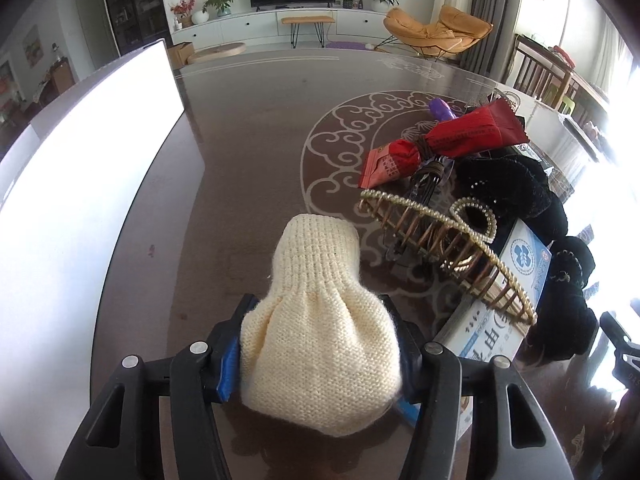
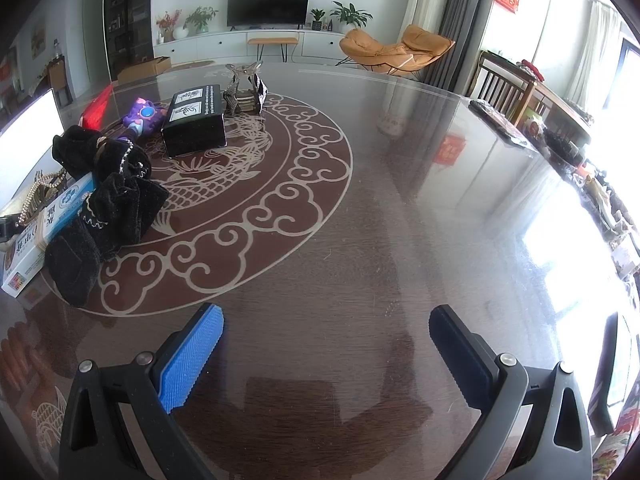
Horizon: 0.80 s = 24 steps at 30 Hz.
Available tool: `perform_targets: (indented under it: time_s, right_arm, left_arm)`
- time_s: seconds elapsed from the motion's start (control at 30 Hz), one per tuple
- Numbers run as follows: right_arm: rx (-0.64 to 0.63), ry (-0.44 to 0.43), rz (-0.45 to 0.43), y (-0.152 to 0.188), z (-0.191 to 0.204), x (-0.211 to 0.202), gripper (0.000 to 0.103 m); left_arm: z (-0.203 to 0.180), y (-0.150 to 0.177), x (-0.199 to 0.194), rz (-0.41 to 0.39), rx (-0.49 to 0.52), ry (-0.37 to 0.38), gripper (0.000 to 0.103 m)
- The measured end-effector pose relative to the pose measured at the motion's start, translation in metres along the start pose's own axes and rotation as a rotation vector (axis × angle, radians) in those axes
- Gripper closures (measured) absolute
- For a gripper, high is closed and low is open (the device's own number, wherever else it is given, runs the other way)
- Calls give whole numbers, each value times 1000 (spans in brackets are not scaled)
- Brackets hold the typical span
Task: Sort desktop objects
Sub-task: 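Reach the left tool to the cream knitted hat and close on it, then lift the cream knitted hat with the left tool and hold it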
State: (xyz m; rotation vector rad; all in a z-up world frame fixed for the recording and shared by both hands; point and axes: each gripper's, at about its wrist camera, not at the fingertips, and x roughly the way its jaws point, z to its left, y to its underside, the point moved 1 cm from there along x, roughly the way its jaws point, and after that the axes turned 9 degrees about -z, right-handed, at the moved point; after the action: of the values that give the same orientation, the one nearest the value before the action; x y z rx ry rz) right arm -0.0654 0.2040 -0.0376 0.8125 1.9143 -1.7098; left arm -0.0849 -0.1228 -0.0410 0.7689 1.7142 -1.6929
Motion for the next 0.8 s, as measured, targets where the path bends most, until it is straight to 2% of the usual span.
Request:
perform_targets:
  time_s: [0.17,0.27,0.37,0.43,0.5,0.6,0.8]
  right_arm:
    - [5,-5,2,0,-1,1,0]
    - [4,-4,2,0,-1,1,0]
    - [4,-5,3,0,-1,1,0]
    - [5,-5,3,0,-1,1,0]
    - [5,-6,3,0,-1,1,0]
    - [5,-6,3,0,-1,1,0]
    - [6,-7,4,0,-1,1,0]
  left_arm:
    - [15,26,-23,-20,-3,-5,44]
    - [20,35,-30,-47,1,-3,41]
    - [18,43,-31,-65,-17,-18,25]
    - [18,47,-32,-67,-22,-25,11]
    - [15,50,-35,-64,-22,-27,9]
    - [15,51,-30,-48,-24,-23,0]
    - [16,51,-33,-54,-24,-20,0]
